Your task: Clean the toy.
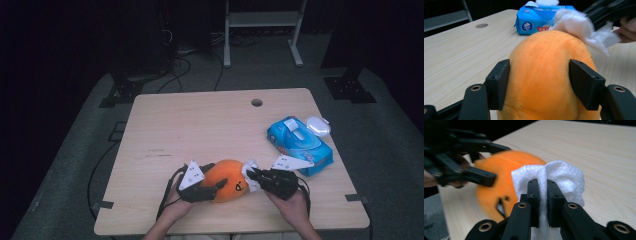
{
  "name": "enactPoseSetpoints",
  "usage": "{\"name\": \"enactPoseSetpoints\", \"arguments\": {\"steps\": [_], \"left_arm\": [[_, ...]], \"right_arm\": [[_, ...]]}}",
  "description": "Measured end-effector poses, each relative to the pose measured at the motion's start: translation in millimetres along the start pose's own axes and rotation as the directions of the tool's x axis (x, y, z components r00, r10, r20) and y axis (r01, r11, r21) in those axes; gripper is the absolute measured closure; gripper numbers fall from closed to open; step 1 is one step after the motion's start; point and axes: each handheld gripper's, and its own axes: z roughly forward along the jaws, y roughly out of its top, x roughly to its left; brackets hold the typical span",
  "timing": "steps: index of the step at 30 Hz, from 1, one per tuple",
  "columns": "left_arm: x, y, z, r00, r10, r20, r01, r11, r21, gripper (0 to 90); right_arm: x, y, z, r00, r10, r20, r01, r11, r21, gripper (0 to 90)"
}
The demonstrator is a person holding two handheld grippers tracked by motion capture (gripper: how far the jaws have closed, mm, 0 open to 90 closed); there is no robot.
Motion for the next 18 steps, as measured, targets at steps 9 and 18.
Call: {"name": "enactPoseSetpoints", "arguments": {"steps": [9, 18], "left_arm": [[-0.5, -0.3, -0.1, 1.0000, -0.009, -0.005, 0.009, 1.0000, 0.002, 35.6], [-6.8, 0.4, 2.8, 0.9999, 0.011, 0.010, -0.011, 0.9999, -0.007, 35.6]], "right_arm": [[-10.9, -11.1, 5.6, 0.9990, 0.033, 0.030, -0.035, 0.999, 0.042, 81.6], [-9.9, -2.9, 1.1, 0.9983, 0.059, 0.002, -0.059, 0.998, 0.002, 81.5]]}}
